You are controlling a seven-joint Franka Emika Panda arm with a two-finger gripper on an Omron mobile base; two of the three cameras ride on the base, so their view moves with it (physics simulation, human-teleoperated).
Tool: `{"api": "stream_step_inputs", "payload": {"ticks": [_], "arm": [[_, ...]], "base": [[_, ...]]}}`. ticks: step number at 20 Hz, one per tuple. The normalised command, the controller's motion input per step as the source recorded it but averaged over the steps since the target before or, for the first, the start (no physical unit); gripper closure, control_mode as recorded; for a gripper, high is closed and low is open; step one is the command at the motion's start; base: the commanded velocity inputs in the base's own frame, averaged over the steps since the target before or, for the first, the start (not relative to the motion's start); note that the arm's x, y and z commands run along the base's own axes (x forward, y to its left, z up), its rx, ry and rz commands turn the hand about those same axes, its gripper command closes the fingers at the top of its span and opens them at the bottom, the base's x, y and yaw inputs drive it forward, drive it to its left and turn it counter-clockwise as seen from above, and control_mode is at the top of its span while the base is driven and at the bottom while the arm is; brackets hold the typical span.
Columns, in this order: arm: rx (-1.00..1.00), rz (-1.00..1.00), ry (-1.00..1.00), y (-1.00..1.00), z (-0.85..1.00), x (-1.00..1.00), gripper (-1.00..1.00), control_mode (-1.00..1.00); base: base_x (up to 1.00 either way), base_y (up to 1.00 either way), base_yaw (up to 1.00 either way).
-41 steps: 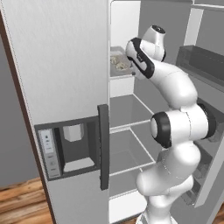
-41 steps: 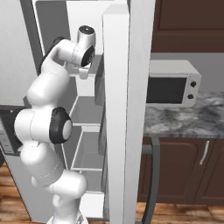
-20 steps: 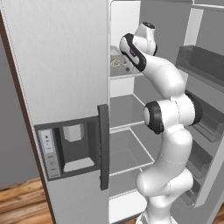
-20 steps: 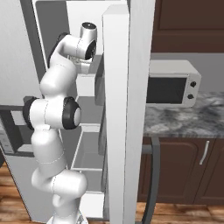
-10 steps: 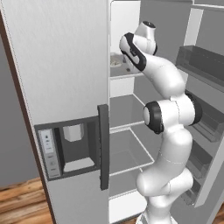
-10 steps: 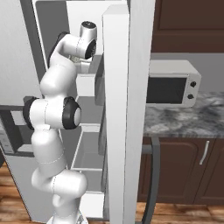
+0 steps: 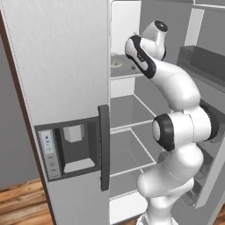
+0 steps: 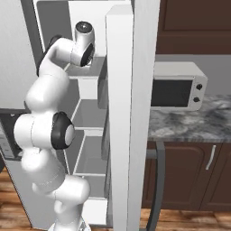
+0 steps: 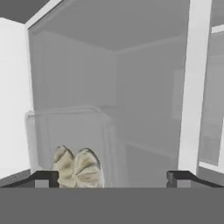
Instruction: Place two dumplings into each of the tupperware containers and then place the containers in the fridge.
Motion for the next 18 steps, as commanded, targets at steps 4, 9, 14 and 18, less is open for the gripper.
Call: {"api": "stream_step_inputs", "payload": {"ticks": [4, 9, 14, 18], "arm": [[0.00, -0.04, -0.03, 0.00, 0.44, -1.00, -1.00, -1.00], [-0.01, 0.00, 0.00, 0.00, 0.14, -1.00, -1.00, -1.00], [-0.09, 0.02, 0.08, 0.00, -0.14, -1.00, -1.00, -1.00], [-0.07, 0.03, 0.19, 0.00, -0.13, -1.00, -1.00, -1.00]], "base": [[0.00, 0.00, 0.00], [0.00, 0.00, 0.00], [0.00, 0.00, 0.00], [0.00, 0.00, 0.00]]}}
